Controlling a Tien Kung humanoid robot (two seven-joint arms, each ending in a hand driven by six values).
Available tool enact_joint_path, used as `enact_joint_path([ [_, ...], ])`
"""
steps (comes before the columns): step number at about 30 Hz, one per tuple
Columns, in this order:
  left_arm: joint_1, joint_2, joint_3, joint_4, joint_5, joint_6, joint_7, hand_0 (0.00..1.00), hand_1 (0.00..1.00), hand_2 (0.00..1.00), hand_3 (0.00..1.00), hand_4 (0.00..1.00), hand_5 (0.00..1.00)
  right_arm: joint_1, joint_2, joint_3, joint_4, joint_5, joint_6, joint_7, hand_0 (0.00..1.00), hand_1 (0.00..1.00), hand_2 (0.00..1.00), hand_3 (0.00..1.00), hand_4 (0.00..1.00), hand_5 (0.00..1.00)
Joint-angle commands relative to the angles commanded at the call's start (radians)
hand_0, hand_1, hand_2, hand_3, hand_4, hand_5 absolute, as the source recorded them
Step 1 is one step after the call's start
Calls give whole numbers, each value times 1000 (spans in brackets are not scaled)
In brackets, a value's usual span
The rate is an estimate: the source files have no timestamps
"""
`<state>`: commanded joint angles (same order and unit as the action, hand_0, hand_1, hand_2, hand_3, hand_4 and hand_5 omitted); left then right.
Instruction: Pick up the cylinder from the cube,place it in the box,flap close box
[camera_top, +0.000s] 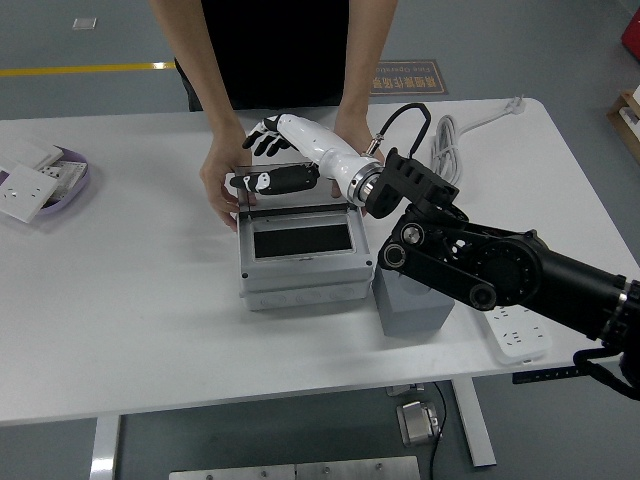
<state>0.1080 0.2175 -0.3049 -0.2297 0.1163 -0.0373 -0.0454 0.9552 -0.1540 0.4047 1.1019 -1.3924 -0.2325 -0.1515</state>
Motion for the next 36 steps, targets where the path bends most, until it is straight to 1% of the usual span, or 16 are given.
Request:
enact_joint_path([
  [2, 0, 0, 0, 0, 0, 0, 0, 629, 647, 625, 668, 722, 253, 1, 0, -4, -37, -3, 6, 1, 683, 626, 635, 672, 925, 539],
  [5, -1, 0, -2, -1, 1, 0, 0, 629, 647, 625, 668, 722, 253, 0, -8, -9, -57, -11, 13, 3, 681, 625, 633, 671, 922, 542],
  [8, -1, 0, -2, -1, 0, -1, -2, 629, 647, 625, 668, 722, 253, -3, -25, -11, -55, -17, 16, 4, 681, 625, 633, 671, 922, 542],
  [12, -2, 1, -7, -1, 3, -1, -2, 629, 647, 625, 668, 722, 253, -7, -47, -15, -32, -29, 16, -1, 680, 625, 630, 673, 920, 540],
  [15, -2, 2, -15, -2, 8, -1, -3, 629, 647, 625, 668, 722, 253, -15, -73, -19, 8, -52, 16, -12, 680, 625, 630, 673, 920, 540],
  [24, 4, 4, -31, -2, 15, 0, -4, 629, 647, 625, 668, 722, 253, -41, -200, -48, 187, -139, 30, -59, 675, 620, 626, 674, 921, 550],
  [26, 5, 5, -35, -2, 17, 0, -4, 629, 647, 625, 668, 722, 253, -46, -220, -55, 225, -147, 32, -66, 675, 620, 626, 674, 921, 550],
  [30, 4, 6, -44, -3, 23, 1, -5, 629, 647, 625, 668, 722, 253, -67, -249, -82, 291, -154, 37, -76, 669, 614, 628, 676, 921, 550],
  [36, 7, 7, -45, -2, 23, 4, -2, 629, 647, 625, 668, 722, 253, -102, -270, -117, 381, -183, 29, -94, 669, 618, 633, 679, 919, 556],
])
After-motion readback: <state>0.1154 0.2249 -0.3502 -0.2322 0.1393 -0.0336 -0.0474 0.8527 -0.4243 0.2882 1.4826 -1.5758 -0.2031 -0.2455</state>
